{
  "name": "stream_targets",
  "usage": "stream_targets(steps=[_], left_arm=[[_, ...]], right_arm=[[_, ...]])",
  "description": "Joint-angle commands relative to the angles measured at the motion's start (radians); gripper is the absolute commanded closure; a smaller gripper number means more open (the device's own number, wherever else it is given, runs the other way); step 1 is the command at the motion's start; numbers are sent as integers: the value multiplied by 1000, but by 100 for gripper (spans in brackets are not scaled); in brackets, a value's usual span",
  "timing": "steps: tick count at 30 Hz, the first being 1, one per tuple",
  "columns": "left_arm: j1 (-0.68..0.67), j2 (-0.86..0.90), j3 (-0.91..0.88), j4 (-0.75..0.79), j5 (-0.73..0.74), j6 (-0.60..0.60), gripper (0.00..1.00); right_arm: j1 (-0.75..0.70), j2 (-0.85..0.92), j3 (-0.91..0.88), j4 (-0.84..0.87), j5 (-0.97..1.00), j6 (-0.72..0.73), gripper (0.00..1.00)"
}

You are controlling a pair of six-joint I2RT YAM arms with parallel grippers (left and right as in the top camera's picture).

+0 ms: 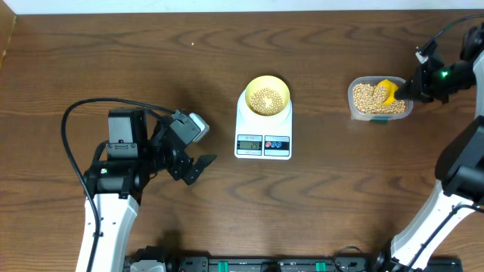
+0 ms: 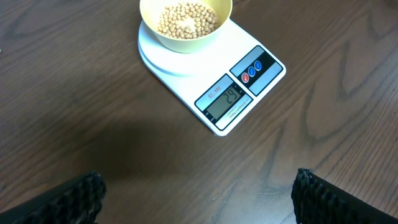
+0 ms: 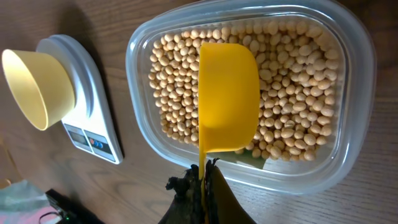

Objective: Scoop item into bowl and weigh 50g on scale
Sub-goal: 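Dip the scoop into the soybeans again with the right gripper, then lift the filled scoop out of the tub with the right gripper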

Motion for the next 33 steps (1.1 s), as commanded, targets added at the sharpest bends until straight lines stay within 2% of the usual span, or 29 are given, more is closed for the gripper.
stream_targets(steps=[1, 5, 23, 33], left_arm=[[5, 5, -3, -3, -3, 6, 2], [4, 5, -3, -3, -3, 6, 3], [5, 5, -3, -3, -3, 6, 2], [4, 5, -3, -3, -3, 6, 2]], right_arm=[[-10, 10, -7, -9, -51, -31, 99], [-10, 10, -7, -29, -93, -67, 99], [-71, 10, -7, -98, -184, -66, 99], [-76, 10, -7, -101, -312, -97, 99]])
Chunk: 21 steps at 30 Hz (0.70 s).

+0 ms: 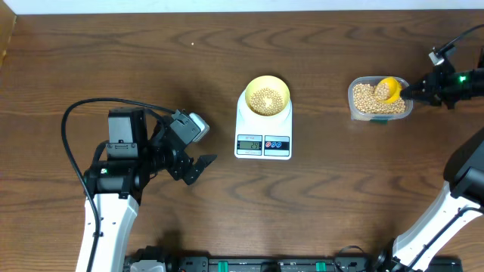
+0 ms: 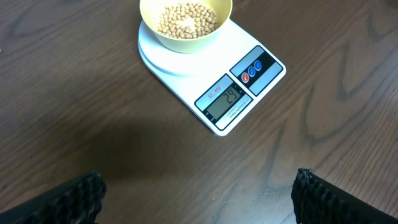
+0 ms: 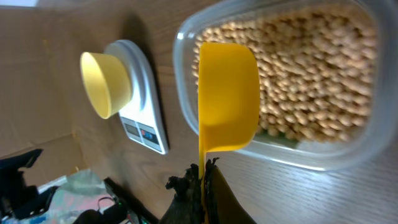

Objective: Scoop item into bowl and weigh 50g on scale
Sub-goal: 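Lift the filled scoop out of the tub with the right gripper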

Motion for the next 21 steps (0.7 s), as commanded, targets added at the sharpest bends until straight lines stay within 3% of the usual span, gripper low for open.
stream_targets(steps=[1, 10, 21], left_arm=[[5, 5, -3, -3, -3, 6, 2], [4, 5, -3, -3, -3, 6, 3], [5, 5, -3, -3, -3, 6, 2]], right_arm=[[8, 10, -6, -1, -114, -42, 99], [59, 10, -6, 15, -241, -35, 99], [180, 10, -6, 53, -352, 128, 99]])
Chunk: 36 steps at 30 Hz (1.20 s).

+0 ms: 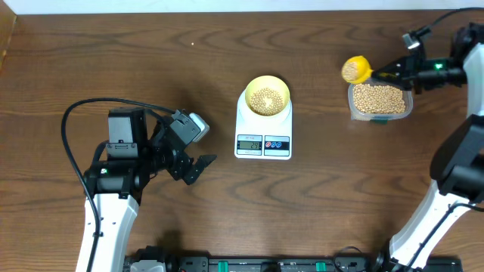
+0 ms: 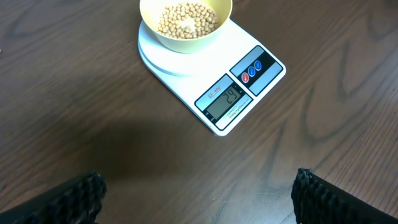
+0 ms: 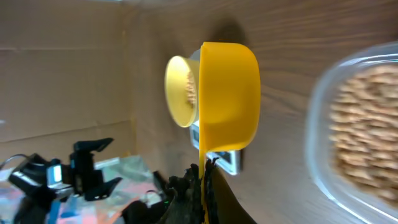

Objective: Scoop item into bowl and weigh 50g on scale
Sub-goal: 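Lift the filled scoop out of the tub with the right gripper, then carry the scoop left over the yellow bowl on the scale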

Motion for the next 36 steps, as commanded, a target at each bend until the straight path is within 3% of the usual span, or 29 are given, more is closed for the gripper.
stream_targets(steps=[1, 21, 36], left_arm=[[4, 5, -3, -3, -3, 6, 2], [5, 5, -3, -3, -3, 6, 2], [5, 5, -3, -3, -3, 6, 2]], right_arm=[[53, 10, -5, 0, -76, 88, 99], [383, 10, -2, 297, -32, 469, 99], [486, 5, 95, 263, 143, 459, 99]])
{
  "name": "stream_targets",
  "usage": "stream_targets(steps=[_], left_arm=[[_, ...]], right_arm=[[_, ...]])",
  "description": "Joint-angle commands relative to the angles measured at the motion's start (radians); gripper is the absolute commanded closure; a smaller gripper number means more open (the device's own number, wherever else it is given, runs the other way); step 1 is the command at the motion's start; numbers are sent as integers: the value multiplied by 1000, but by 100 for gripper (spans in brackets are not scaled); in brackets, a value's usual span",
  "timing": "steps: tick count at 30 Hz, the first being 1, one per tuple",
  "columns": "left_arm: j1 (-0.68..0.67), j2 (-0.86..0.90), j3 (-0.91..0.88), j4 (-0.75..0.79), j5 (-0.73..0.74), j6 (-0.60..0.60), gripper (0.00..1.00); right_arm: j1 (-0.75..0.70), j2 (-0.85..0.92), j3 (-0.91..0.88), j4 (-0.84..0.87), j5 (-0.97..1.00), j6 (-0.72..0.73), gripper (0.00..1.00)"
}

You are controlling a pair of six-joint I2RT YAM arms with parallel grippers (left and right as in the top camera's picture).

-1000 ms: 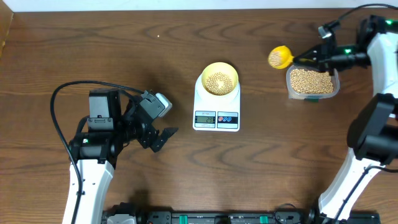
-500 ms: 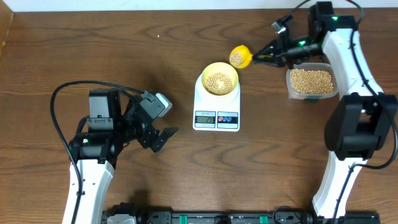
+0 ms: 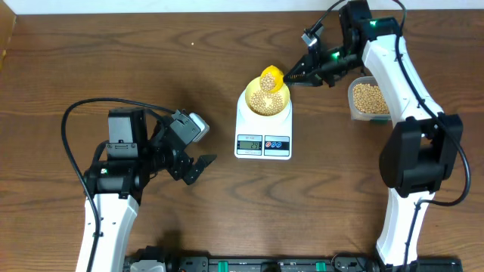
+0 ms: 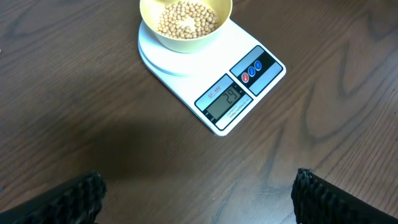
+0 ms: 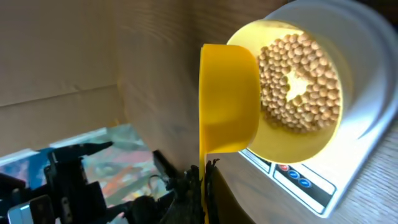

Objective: Scoop item into bowl and weigh 50g on scale
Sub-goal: 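Carry the scoop left over the yellow bowl on the scale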

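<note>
A yellow bowl (image 3: 265,97) part-filled with soybeans stands on the white scale (image 3: 263,140); its display (image 4: 226,99) reads about 24. My right gripper (image 3: 304,74) is shut on the handle of a yellow scoop (image 3: 271,78) loaded with beans, held over the bowl's far rim. The right wrist view shows the scoop's (image 5: 228,98) back beside the bowl (image 5: 298,93). My left gripper (image 3: 195,166) stands open over bare table left of the scale, its fingertips (image 4: 73,196) wide apart.
A clear plastic tub of soybeans (image 3: 368,99) sits right of the scale, partly under my right arm. The table's far edge runs along the top of the overhead view. Black equipment lies along the front edge.
My right gripper has moved left with the loaded scoop, from above the tub's far left corner to over the bowl on the scale. Left arm and display unchanged.
The scoop first lay in the tub of beans, held by my right gripper. Then it was tilted at the tub's edge, then raised full of beans left of the tub. Now it hangs over the bowl. The left gripper stayed open and still.
</note>
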Motion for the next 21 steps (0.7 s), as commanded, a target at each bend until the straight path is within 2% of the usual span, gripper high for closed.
stream_targets(steps=[1, 21], left_arm=[[4, 5, -3, -3, -3, 6, 2], [5, 5, -3, -3, -3, 6, 2]], right_arm=[[9, 4, 66, -14, 48, -2, 99], [143, 4, 208, -179, 435, -85, 99]])
